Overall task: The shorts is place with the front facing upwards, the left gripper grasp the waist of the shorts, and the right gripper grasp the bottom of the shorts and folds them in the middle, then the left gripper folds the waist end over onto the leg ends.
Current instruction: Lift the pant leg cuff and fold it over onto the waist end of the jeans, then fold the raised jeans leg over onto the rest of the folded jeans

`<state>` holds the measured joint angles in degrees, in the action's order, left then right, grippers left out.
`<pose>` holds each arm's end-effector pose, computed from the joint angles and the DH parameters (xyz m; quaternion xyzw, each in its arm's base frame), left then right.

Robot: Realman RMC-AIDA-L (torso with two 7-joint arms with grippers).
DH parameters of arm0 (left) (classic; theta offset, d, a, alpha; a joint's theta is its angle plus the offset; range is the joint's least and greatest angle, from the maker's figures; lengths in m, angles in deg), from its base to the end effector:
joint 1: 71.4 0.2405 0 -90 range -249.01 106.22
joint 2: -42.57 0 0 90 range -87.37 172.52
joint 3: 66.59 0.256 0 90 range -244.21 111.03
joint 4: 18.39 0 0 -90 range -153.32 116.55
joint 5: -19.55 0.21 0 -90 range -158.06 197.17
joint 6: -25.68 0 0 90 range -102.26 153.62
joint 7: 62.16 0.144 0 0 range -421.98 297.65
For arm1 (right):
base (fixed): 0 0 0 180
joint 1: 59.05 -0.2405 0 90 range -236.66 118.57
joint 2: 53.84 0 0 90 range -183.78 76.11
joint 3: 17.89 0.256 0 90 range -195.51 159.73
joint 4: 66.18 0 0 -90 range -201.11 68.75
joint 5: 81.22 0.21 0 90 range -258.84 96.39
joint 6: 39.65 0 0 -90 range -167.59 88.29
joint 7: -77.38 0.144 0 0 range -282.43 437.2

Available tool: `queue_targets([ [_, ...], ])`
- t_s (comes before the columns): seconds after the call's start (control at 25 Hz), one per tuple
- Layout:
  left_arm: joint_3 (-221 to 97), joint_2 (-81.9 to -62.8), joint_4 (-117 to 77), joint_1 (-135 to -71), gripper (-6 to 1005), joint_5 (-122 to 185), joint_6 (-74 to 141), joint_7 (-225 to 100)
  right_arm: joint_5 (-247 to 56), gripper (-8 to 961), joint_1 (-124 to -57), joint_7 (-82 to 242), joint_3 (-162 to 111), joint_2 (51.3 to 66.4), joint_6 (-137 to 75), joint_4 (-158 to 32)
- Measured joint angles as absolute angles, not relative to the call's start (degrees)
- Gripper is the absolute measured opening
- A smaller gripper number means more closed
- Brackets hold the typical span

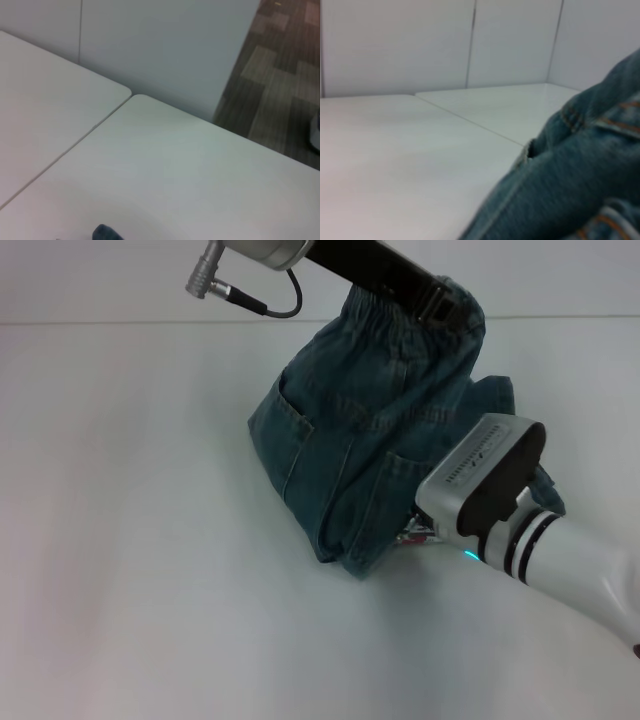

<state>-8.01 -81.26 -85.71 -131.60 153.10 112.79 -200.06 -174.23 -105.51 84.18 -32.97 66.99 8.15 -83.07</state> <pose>-0.0095 0.4045 -0.0032 -0.9705 -0.2102 -0.0708 0.0943 0.2253 0.3508 -0.1424 -0.9065 0.1380 0.1900 0.3509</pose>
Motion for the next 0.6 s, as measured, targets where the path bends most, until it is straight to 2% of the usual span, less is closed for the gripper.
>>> queue_targets([
  [0.6, -7.6, -80.99, -85.52, -129.01, 50, 153.24, 111.74, -199.83, -175.71, 882, -101.25, 84.15, -33.23, 66.2, 12.49, -81.93],
])
